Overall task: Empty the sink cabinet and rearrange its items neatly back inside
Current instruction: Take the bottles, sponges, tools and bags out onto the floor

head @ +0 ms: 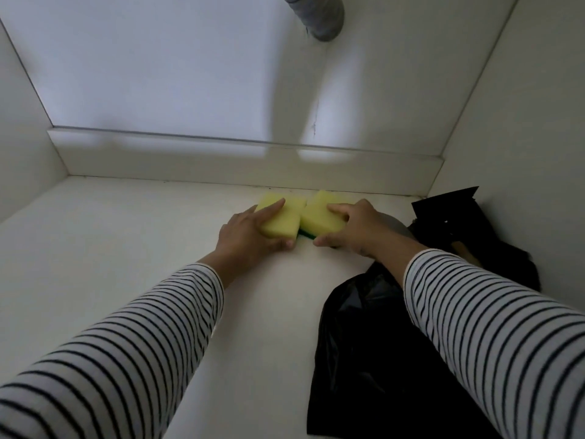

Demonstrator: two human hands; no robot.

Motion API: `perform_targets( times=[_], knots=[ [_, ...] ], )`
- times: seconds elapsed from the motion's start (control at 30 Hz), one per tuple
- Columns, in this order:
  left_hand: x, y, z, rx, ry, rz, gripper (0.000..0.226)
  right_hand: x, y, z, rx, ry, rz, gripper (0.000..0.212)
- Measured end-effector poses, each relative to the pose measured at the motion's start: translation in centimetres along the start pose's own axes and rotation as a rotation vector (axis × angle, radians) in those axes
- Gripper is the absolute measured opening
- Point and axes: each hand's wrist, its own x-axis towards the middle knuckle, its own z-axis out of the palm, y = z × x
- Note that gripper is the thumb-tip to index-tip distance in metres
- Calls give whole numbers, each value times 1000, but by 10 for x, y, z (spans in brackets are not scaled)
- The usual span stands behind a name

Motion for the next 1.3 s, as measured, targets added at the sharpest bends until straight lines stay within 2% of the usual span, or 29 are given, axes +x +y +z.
perform_targets(
  times=[0.13,0.43,0.7,0.83,1.0,1.3],
  knots=[
    [-14,2,-6,-135,2,-12,84,-5,0,0,57,-13,-1,71],
    [-33,13,-6,-110,35,-9,84,-12,3,0,222,19,52,45],
    [-44,17,-12,-262,130,-9,84,-20,-2,4,249,138,-4,37],
    [-58,22,-20,-289,169,-40,86,-26,-10,0,322,148,-36,36],
    [-96,30,-49,-253,243,-81,85,-50,-37,-16,379,101,-126,40],
    [-218,40,-115,-251,459,-286,82,-146,-107,-12,502,-128,-376,45]
  ],
)
